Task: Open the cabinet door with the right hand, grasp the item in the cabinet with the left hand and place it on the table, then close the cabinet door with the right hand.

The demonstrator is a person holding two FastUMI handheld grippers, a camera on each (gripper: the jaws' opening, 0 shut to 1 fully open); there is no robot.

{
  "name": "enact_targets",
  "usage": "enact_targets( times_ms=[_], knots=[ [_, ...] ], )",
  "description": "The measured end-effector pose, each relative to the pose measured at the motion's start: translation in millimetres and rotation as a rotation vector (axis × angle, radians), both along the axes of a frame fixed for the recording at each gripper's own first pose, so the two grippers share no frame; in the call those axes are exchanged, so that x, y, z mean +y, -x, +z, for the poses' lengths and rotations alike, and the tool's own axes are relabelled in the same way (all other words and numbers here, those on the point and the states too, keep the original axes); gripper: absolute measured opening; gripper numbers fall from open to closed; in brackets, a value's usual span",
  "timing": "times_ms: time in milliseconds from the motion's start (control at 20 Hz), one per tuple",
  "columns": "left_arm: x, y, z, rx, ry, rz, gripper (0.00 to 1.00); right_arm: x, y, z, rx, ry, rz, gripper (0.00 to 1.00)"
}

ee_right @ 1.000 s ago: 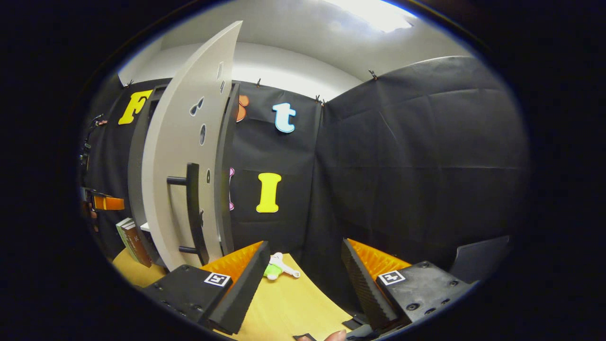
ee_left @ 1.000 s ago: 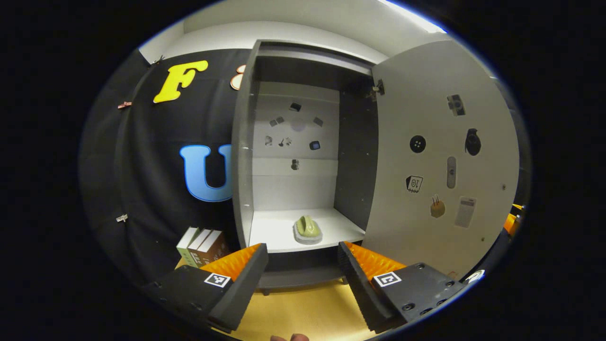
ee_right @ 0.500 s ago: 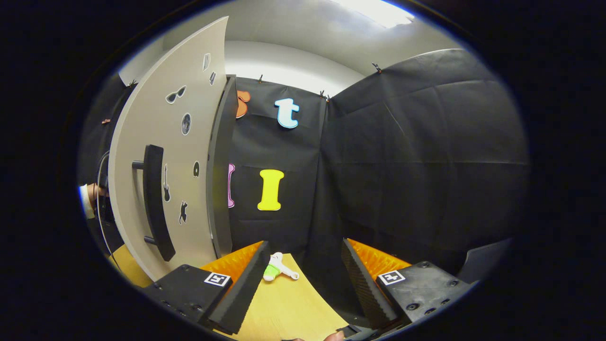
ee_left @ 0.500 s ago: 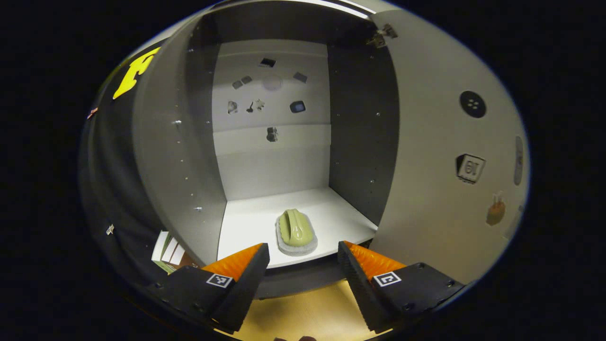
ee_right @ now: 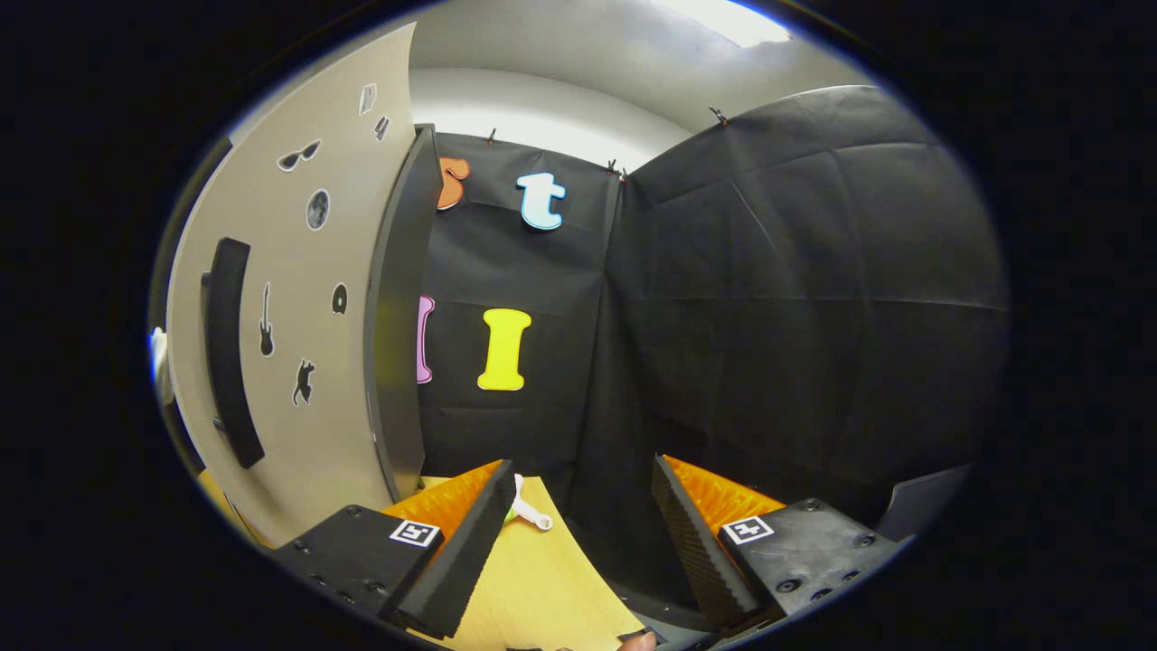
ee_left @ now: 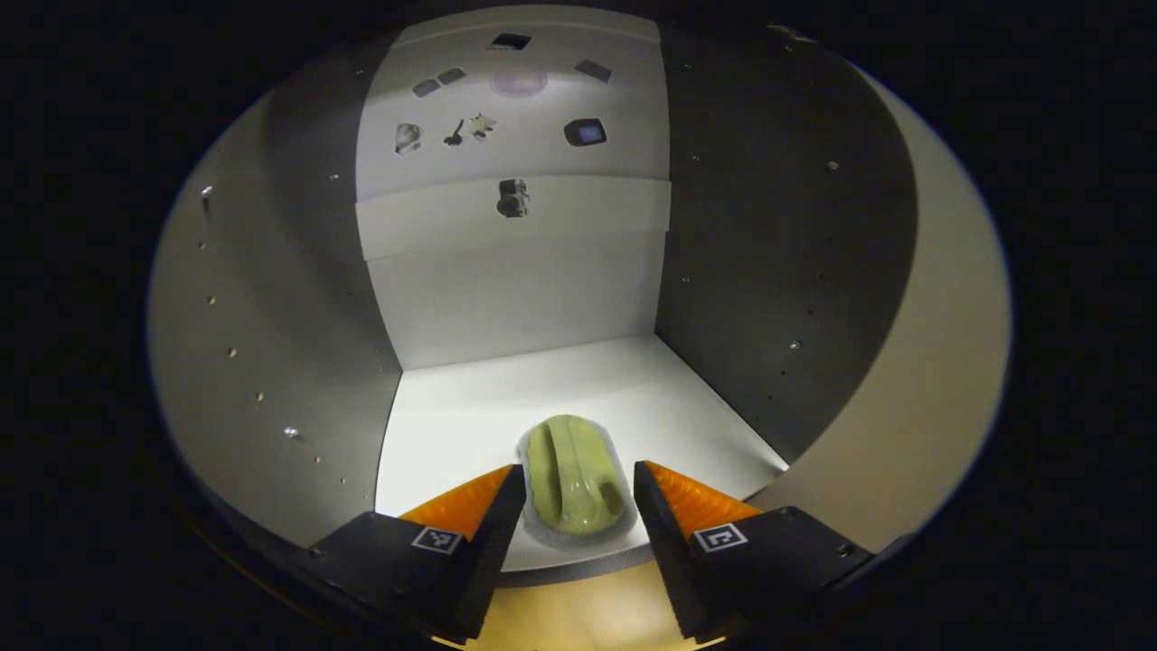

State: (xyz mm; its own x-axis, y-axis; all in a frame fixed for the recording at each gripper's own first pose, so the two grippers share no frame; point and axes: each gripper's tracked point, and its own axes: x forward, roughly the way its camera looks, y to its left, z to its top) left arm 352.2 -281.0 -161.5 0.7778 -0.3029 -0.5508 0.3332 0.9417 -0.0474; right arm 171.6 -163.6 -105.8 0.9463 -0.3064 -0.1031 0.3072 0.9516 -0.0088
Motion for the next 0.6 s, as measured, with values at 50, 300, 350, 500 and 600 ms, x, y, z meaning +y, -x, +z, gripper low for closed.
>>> enact_targets(
  times_ms=[50,300,350,500,600],
  knots=[
    [-2,-6,-4,0.016,0.003,0.007,0.75,-3,-1,-3,0.003,0.002,0.001,0.97],
    [-5,-26,-28,0.059,-0.026,0.038,0.53,-13,-5,-5,0.007,0.006,-0.011,0.97],
    [-5,-28,-28,0.059,-0.022,0.043,0.52,-14,-4,-6,0.008,0.006,-0.013,0.97],
    [0,-30,-27,0.044,-0.026,0.066,0.28,-14,-3,-9,0.014,0.007,-0.014,0.99],
    [5,-27,-22,0.031,-0.013,0.085,0.24,-12,0,-8,0.012,0.009,-0.015,0.97]
  ],
)
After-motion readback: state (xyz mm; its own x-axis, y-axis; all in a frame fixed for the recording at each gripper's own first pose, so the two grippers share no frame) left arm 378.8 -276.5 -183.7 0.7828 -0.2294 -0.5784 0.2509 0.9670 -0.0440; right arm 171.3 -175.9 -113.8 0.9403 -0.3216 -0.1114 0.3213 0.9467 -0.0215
